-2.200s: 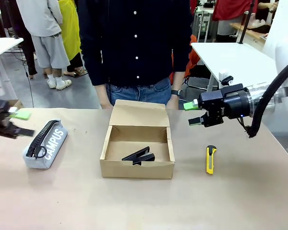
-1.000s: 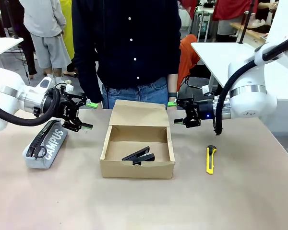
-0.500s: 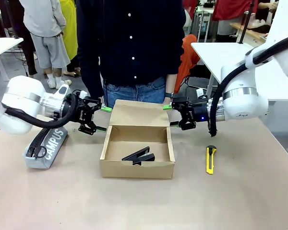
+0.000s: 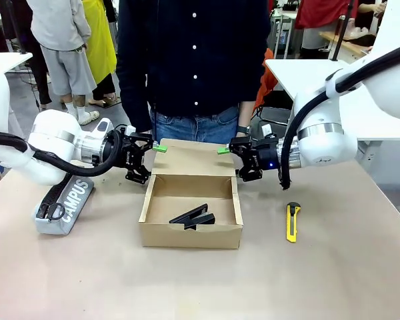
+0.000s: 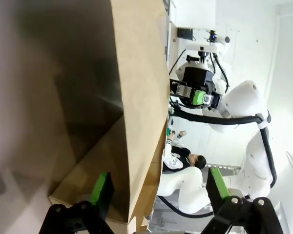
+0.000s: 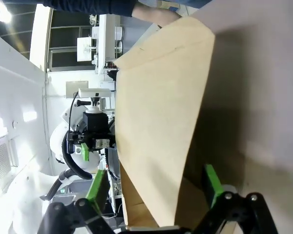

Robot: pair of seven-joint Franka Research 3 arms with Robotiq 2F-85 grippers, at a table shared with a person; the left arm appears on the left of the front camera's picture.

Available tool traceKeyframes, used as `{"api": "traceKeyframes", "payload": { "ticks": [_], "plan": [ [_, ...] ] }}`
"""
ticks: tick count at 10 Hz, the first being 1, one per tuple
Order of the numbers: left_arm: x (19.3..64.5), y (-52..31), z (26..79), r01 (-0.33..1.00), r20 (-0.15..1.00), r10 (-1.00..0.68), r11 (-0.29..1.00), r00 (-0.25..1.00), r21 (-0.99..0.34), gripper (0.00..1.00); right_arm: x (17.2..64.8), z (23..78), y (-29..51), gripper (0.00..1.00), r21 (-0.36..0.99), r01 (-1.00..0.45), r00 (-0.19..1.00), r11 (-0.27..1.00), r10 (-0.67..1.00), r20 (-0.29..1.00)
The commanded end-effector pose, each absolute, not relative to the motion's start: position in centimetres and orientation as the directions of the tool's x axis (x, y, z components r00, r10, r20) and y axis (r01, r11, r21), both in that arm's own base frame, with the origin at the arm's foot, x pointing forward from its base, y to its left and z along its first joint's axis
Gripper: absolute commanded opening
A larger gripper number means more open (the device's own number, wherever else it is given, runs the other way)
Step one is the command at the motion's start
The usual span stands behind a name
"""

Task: Pack the item into the box.
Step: Close the Mailer Box.

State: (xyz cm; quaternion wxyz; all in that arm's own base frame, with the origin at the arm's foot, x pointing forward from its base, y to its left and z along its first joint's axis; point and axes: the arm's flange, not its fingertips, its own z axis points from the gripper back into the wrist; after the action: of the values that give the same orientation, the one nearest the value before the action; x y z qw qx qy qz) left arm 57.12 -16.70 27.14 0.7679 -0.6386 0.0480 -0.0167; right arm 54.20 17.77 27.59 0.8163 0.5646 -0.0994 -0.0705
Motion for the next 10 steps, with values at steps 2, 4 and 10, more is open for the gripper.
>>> {"api": "traceKeyframes", "payload": {
  "ticks": [2,4,10],
  "plan": [
    [57.1,-16.6,27.6,0.045,0.032,-0.131,0.095,0.991,-0.994,1.0,53.9,28.3,17.4,1.0,0.952,-0.091,0.973,0.293,-0.177,0.147],
    [56.1,-17.0,28.8,0.122,0.117,-0.13,0.037,0.985,-0.992,1.0,52.8,29.3,17.2,1.0,0.947,-0.16,0.959,0.28,-0.184,0.216],
    [52.0,-16.4,31.5,0.258,0.259,0.007,0.036,0.966,-0.965,1.0,50.4,30.8,17.1,1.0,0.89,-0.362,0.887,0.278,-0.19,0.42]
  ]
}}
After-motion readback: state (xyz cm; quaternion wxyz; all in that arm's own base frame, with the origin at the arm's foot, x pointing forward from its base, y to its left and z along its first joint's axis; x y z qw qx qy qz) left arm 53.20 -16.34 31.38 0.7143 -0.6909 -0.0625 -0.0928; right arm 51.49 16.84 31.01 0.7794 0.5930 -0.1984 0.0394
